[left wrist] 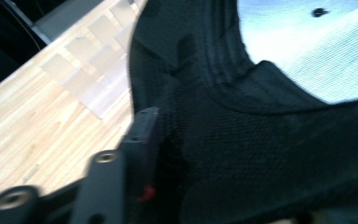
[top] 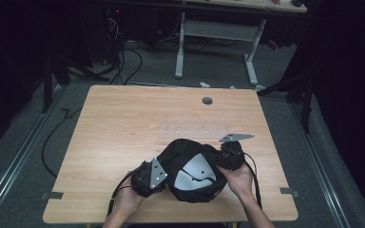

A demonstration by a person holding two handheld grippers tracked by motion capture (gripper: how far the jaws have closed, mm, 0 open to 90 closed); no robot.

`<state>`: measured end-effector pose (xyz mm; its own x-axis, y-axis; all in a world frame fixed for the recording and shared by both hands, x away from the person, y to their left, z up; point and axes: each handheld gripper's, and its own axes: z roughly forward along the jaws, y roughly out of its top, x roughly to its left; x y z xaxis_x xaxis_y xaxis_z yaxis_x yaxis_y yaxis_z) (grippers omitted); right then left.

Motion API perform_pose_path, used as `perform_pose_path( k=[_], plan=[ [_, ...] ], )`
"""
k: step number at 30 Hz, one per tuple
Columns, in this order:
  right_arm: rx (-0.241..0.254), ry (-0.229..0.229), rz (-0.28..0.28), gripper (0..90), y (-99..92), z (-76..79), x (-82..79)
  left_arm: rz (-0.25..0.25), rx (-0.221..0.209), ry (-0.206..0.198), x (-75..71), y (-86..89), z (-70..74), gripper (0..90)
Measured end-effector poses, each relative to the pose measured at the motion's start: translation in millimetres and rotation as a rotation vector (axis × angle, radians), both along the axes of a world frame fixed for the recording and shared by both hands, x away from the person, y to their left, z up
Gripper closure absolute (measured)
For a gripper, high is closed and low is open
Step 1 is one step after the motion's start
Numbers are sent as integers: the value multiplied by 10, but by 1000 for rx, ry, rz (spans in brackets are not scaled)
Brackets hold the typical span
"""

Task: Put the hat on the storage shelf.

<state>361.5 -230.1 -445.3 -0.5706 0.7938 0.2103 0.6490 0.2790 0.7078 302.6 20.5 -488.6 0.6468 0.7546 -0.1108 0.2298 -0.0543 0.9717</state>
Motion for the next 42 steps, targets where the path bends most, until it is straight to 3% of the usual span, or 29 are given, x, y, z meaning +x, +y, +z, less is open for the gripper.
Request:
perform_pose_path(
  k=[5, 12, 16, 25, 34, 42],
  plan=[
    [31, 20, 31, 776, 4, -13, -6, -15, -4, -8, 5, 80, 63, 624],
    [103, 50, 43, 675, -35, -61, 35, -63, 6, 25, -8, 118, 77, 678],
    [130, 29, 26, 618, -90, -21, 51, -106, 16, 52, -24, 157, 85, 729],
    [189, -33, -12, 492, -160, 104, 109, -195, 27, 71, -104, 185, 128, 802],
    [221, -100, -74, 412, -229, 220, 203, -328, 53, 110, -228, 173, 158, 863],
    [246, -163, -157, 370, -287, 249, 270, -343, 54, 144, -234, 207, 184, 865]
  ],
)
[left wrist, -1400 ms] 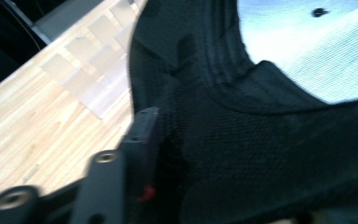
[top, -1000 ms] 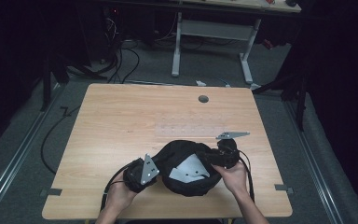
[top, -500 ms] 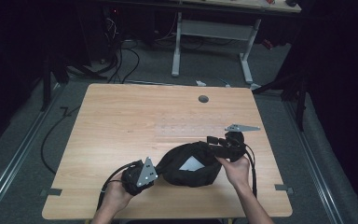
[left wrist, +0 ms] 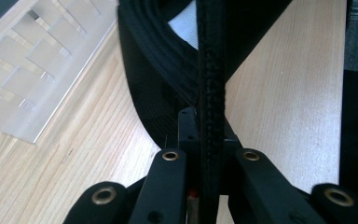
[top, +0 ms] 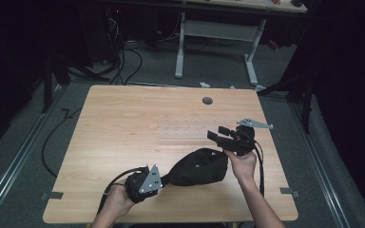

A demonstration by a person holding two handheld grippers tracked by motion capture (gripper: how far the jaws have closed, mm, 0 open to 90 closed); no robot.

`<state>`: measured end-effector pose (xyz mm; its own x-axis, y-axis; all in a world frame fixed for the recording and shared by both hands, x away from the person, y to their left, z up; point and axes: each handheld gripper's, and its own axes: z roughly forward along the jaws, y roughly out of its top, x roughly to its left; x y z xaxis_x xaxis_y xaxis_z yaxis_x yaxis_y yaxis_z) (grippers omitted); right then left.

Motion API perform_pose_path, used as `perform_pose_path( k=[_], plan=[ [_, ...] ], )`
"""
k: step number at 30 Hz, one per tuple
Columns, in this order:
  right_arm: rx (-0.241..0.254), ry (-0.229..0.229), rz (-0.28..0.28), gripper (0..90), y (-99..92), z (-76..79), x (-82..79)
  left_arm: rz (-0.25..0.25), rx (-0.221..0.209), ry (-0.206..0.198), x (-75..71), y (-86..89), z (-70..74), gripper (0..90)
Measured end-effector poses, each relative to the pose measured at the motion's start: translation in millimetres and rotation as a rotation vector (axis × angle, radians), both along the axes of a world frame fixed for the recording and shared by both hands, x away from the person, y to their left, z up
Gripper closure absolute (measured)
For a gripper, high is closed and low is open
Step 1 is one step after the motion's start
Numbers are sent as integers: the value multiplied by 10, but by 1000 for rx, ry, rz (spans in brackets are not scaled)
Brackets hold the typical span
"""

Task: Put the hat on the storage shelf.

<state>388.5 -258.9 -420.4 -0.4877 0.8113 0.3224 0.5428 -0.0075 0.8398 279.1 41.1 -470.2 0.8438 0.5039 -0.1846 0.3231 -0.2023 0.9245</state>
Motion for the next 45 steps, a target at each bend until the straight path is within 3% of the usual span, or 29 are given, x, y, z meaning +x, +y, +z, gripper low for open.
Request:
perform_pose_path(
  k=[4, 9, 13, 18, 26, 37, 45],
  plan=[
    [36, 1, -43, 367, -125, 15, 46, 32, -46, 13, 33, 85, 37, 865],
    [-1, 22, -54, 382, -183, -76, 34, 75, -107, 41, 100, 174, 74, 864],
    [-67, 44, -50, 410, -186, -187, 10, 108, -147, 65, 148, 223, 81, 865],
    [-145, 37, -44, 441, -187, -321, -57, 165, -183, 87, 219, 282, 87, 864],
    [-267, 41, -43, 451, -192, -649, -199, 238, -246, 95, 346, 308, 154, 864],
    [-384, 58, -53, 451, -180, -1010, -289, 312, -319, 88, 546, 251, 262, 864],
    [-460, 58, -65, 446, -139, -1101, -298, 362, -371, 88, 689, 202, 358, 864]
  ],
)
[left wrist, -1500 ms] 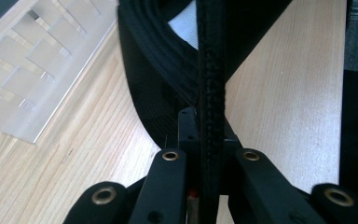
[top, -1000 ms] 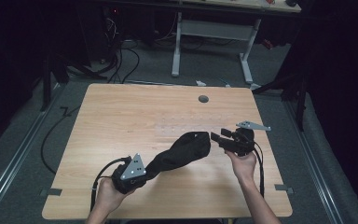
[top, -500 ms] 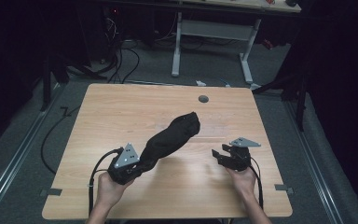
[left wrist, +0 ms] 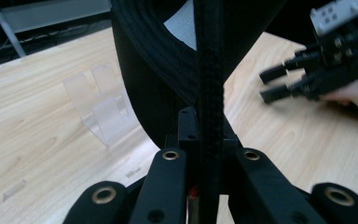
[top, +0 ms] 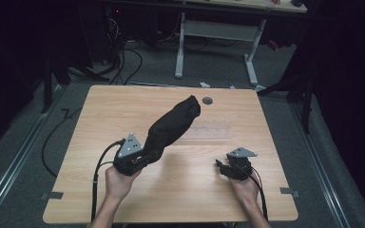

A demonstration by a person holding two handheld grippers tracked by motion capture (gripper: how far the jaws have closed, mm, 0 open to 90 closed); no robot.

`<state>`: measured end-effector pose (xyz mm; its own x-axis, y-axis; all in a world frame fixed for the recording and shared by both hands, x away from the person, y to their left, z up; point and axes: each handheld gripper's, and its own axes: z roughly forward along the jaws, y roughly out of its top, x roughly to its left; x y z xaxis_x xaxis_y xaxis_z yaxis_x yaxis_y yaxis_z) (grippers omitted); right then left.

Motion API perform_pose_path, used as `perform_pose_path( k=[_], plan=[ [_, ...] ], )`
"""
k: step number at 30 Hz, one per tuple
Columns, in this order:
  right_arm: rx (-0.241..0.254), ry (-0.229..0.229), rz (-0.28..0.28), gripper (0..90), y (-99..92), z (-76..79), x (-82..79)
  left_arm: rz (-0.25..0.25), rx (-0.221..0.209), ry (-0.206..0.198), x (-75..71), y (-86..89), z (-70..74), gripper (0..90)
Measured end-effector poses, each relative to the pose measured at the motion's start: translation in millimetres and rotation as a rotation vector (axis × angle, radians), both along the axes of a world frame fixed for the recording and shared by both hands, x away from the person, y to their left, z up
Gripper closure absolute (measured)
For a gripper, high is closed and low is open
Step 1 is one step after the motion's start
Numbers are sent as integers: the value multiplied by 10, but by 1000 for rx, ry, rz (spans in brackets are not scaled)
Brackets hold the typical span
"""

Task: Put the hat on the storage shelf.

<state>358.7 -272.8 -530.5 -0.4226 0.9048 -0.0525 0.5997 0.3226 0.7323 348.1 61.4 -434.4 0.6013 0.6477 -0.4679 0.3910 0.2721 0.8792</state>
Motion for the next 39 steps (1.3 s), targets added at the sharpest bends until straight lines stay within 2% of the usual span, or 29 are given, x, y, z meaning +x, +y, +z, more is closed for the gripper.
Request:
perform_pose_path(
  k=[3, 7, 10, 13, 20, 29, 39],
  plan=[
    [0, 1, -1, 440, 3, 1, -9, 16, -15, -1, 60, -14, 45, 864],
    [34, 24, -3, 417, -30, -1, 6, 24, -39, 1, 115, -32, 101, 864],
    [24, 20, -4, 405, -20, -2, 0, 27, -49, -2, 157, -56, 152, 864],
    [26, 23, -7, 394, -18, -3, -4, 32, -40, -21, 191, -70, 205, 864],
    [24, 21, -12, 391, -13, -5, -13, 53, -80, -32, 302, -53, 294, 864],
    [24, 21, -18, 390, -9, -4, -20, 93, -117, -17, 514, -44, 305, 863],
    [25, 22, -17, 386, -8, -4, -21, 116, -123, -28, 727, -145, 251, 864]
  ],
)
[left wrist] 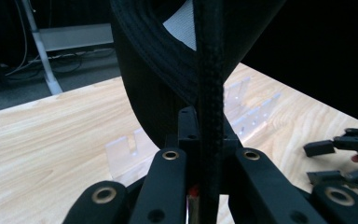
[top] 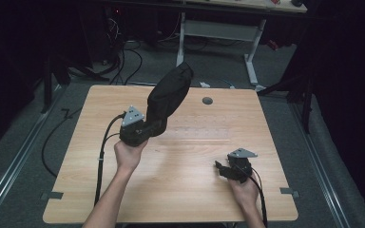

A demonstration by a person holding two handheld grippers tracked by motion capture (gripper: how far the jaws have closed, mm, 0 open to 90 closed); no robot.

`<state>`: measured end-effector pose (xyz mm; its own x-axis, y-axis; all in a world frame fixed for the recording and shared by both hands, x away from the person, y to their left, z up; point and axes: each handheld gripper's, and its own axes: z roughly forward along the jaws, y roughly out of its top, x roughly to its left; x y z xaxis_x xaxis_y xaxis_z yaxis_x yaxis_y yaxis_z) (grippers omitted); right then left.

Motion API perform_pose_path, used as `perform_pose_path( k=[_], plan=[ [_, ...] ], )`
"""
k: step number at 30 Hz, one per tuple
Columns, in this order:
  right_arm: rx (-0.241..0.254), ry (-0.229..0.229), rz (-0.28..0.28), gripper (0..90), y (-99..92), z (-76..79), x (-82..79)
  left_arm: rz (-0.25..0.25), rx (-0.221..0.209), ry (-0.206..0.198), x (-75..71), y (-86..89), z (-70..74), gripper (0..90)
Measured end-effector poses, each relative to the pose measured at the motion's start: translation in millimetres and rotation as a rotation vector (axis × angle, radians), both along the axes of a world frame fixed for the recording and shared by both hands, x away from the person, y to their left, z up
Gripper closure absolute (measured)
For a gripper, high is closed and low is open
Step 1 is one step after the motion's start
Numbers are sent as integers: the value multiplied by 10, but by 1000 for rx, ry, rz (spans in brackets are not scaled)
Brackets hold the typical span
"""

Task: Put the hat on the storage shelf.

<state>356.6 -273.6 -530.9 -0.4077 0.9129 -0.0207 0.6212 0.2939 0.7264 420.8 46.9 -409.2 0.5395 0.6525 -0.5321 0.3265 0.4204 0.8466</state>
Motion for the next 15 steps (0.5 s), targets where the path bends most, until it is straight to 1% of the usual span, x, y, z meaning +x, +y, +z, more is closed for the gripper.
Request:
perform_pose_path(
  k=[3, 5, 7, 11, 15],
  plan=[
    [-1, -1, 1, 386, -1, 0, 1, 8, 1, -6, 68, -36, -26, 863],
    [0, -1, 0, 386, 0, 0, 0, 18, 1, -2, 112, -50, -53, 864],
    [0, 0, 0, 385, 0, 0, 0, 26, 7, 0, 148, -62, -81, 864],
    [0, 0, 0, 386, 0, 0, 0, 34, 28, -14, 211, -94, -140, 864],
    [0, 0, 1, 386, 0, 0, 0, 38, 33, -14, 257, -118, -191, 863]
  ],
)
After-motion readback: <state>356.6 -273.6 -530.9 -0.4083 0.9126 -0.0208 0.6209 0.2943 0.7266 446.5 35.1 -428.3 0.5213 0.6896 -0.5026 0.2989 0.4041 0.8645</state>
